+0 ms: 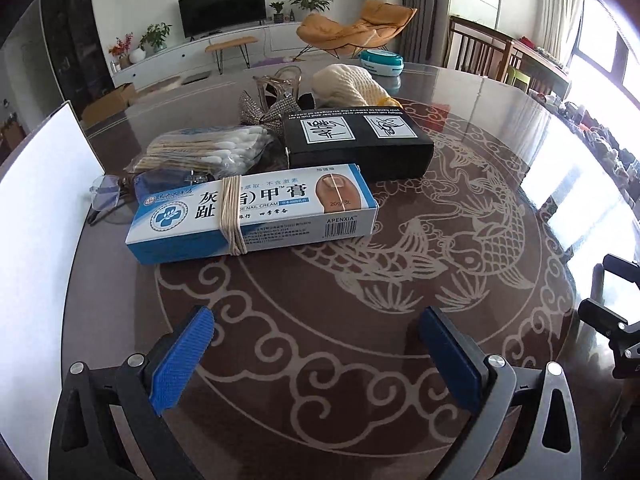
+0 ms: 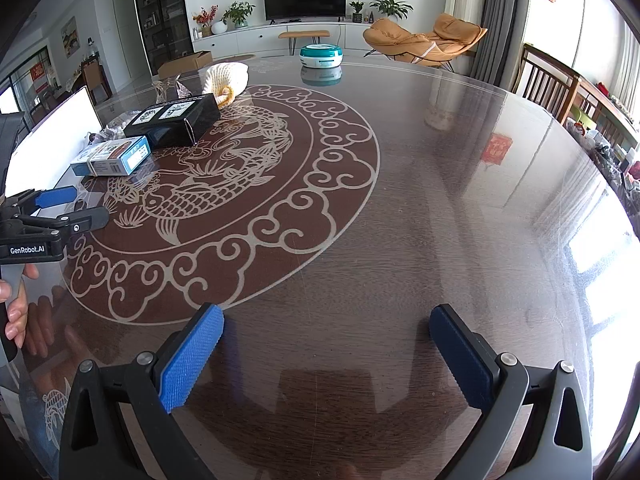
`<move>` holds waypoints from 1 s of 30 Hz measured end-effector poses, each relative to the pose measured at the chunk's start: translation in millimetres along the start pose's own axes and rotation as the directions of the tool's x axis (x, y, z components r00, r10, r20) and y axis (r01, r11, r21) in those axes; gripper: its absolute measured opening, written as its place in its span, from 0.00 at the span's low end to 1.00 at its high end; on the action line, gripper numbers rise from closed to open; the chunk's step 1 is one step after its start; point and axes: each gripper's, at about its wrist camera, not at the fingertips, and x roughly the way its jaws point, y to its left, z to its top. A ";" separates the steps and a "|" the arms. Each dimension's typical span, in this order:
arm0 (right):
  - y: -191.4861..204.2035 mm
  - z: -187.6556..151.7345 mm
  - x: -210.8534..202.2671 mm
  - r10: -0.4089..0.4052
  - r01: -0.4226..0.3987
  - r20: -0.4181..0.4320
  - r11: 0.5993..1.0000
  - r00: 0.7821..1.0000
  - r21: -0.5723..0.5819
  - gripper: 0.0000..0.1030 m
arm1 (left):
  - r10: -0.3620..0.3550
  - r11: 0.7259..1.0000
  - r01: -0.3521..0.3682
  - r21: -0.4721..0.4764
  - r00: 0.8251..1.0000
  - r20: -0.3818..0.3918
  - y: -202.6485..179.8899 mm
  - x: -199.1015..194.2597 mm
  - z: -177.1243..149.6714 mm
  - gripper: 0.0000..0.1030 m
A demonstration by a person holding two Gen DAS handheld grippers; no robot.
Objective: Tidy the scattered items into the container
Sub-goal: 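Lower the left tool toward the blue-and-white nail cream box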
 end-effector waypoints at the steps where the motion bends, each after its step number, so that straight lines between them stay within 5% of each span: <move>1: -0.4 0.2 0.3 0.000 0.000 0.000 1.000 1.000 0.000 1.00 | 0.001 1.000 -0.001 -0.008 1.000 -0.002 1.9 2.6 -0.5 1.00; 15: -0.1 0.2 0.5 0.000 0.000 0.000 1.000 1.000 0.000 1.00 | 0.064 0.994 -0.064 -0.091 0.998 -0.007 -2.6 -2.8 -21.6 1.00; 21: -0.1 0.2 0.5 0.000 0.000 0.000 1.000 1.000 0.000 1.00 | 0.040 0.968 -0.037 -0.248 0.999 0.008 0.6 -8.9 -4.5 1.00; 25: 0.2 0.2 0.5 0.003 -0.003 0.000 1.000 1.000 -0.001 1.00 | 0.112 0.933 -0.087 -0.348 0.992 0.051 7.4 -17.5 27.8 1.00; 30: 2.5 0.3 -0.3 0.008 -0.008 0.000 1.000 1.000 -0.009 1.00 | 0.260 0.894 -0.239 -0.380 0.966 0.004 9.2 4.4 62.1 1.00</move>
